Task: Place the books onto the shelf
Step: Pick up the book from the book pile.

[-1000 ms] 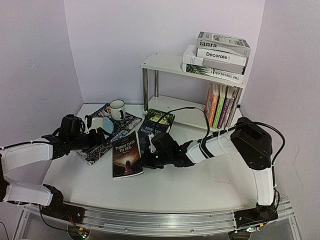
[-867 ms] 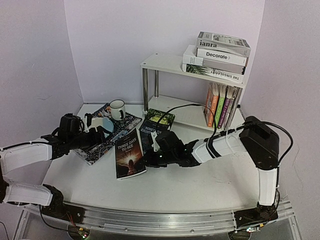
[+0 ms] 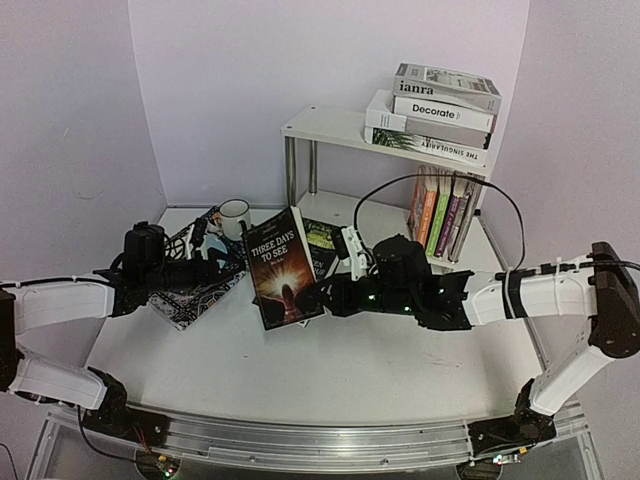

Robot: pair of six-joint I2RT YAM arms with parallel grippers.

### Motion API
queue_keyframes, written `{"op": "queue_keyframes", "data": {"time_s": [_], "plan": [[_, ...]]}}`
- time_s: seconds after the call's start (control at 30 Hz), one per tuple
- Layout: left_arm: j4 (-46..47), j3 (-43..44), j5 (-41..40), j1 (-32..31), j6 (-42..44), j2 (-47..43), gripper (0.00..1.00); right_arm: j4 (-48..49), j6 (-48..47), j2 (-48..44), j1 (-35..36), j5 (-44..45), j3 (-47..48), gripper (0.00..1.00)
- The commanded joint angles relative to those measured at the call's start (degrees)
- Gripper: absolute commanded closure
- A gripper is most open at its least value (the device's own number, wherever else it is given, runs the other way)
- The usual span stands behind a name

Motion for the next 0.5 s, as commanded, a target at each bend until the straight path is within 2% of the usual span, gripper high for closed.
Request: {"op": "queue_keyframes", "data": {"time_s": [0.0,0.27,0.47], "plan": [[7.28,1.66,5.54,-0.21,-1.3,-0.72,0.23,7.41,-0.88,-4.36,0.04,-1.79,1.18,1.0],[12.31,1.86,9.1,-0.22,-2.55,-3.95,0.24,8.11,1.74,-6.65,0.0,-5.28,3.18,1.0],[12.44,2.28,9.25,-0.21,-3.39,-2.39,0.24,8.11,2.13,-7.21,0.03,-6.31,3.77,1.0]]}}
